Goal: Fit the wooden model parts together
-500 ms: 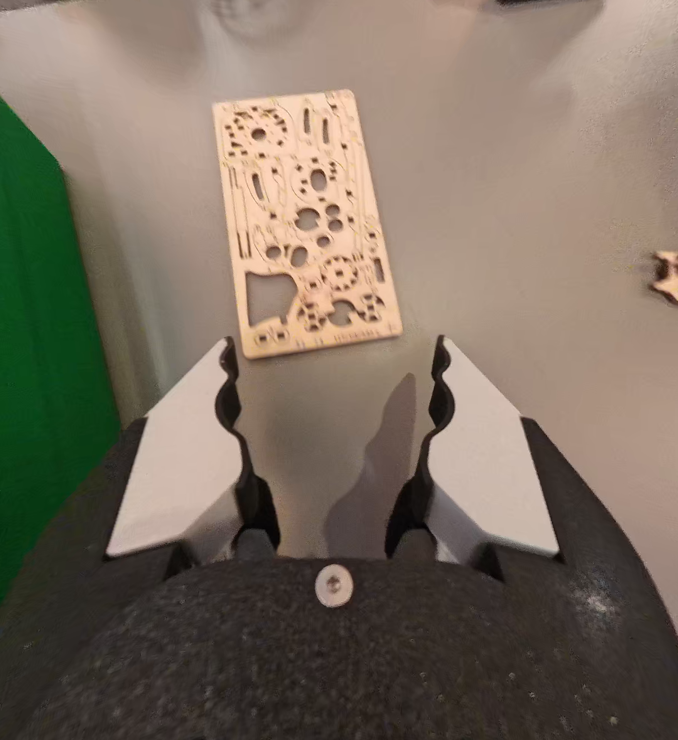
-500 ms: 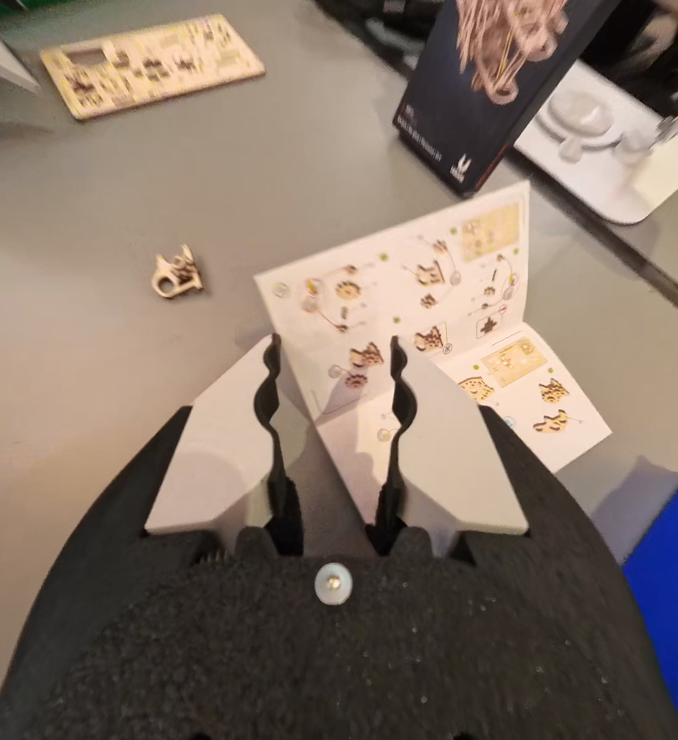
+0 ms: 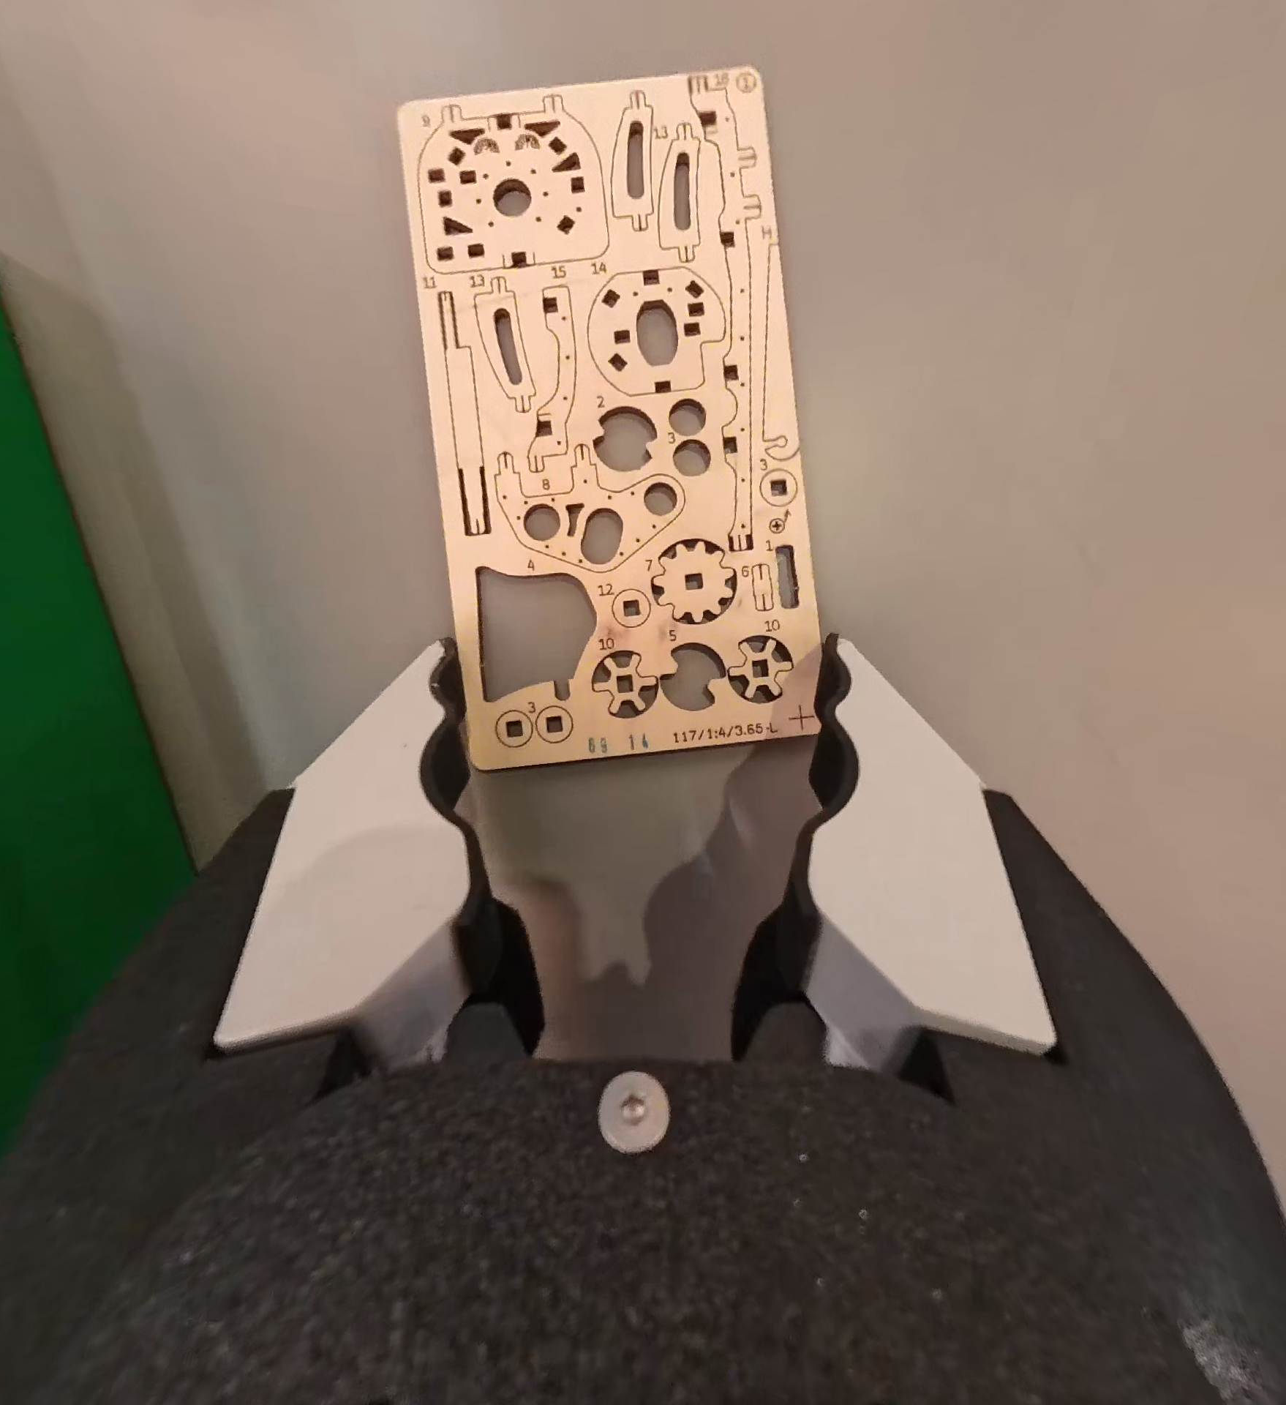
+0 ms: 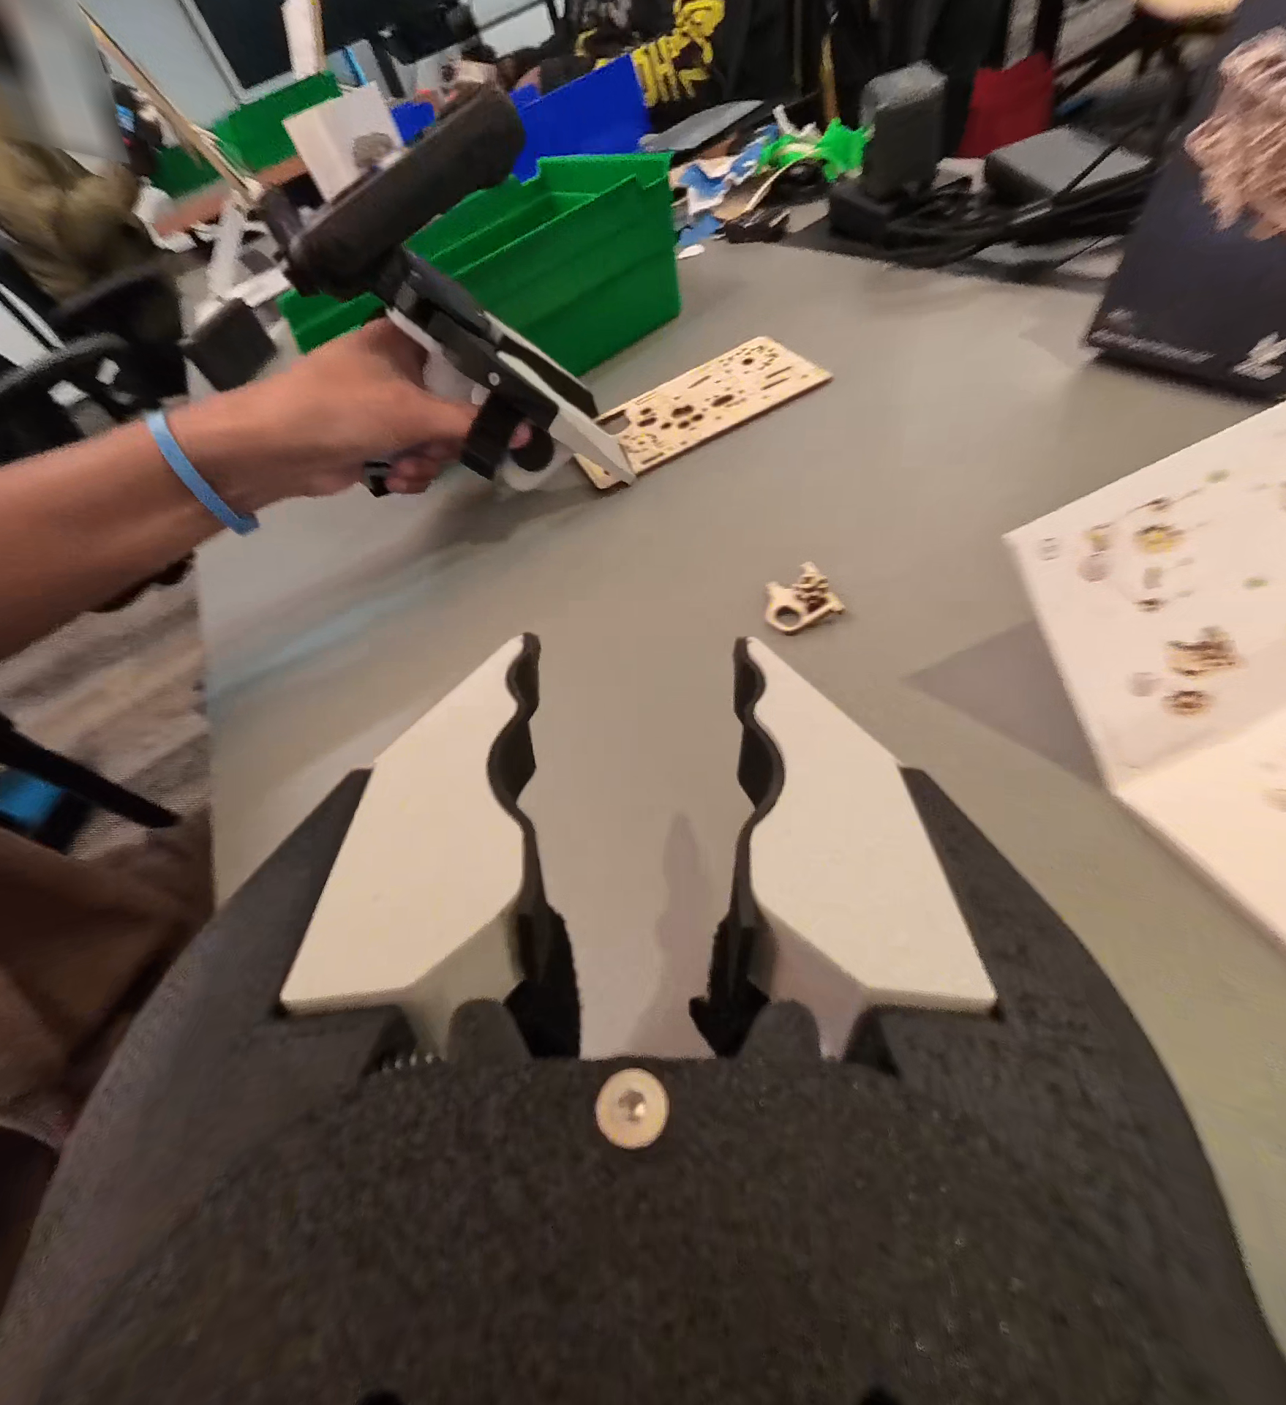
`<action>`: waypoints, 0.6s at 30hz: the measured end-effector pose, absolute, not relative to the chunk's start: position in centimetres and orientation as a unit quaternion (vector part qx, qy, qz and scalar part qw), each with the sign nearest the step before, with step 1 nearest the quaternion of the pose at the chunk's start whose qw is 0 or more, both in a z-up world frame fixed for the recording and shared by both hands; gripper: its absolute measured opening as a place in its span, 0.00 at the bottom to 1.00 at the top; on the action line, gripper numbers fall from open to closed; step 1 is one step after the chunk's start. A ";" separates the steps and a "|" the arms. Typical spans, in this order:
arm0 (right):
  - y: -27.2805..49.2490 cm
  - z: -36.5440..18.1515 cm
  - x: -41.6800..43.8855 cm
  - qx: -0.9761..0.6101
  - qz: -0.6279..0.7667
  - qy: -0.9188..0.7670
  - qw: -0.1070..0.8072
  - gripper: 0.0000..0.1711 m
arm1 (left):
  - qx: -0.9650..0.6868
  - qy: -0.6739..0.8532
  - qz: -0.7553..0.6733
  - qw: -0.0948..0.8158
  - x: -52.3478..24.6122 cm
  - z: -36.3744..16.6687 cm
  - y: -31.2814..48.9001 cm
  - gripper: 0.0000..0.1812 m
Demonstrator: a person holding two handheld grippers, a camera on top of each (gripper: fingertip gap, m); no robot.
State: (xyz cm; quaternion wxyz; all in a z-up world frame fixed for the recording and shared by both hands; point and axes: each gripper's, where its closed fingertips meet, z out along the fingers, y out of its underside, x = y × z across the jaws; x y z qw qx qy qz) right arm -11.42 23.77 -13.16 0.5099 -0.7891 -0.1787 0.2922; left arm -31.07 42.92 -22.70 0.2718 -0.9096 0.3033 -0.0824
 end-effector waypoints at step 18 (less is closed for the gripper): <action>25.1 -17.6 -27.7 -0.798 0.546 -0.055 0.247 0.32 | -0.809 0.370 -0.031 0.455 -31.6 -14.7 27.8 0.39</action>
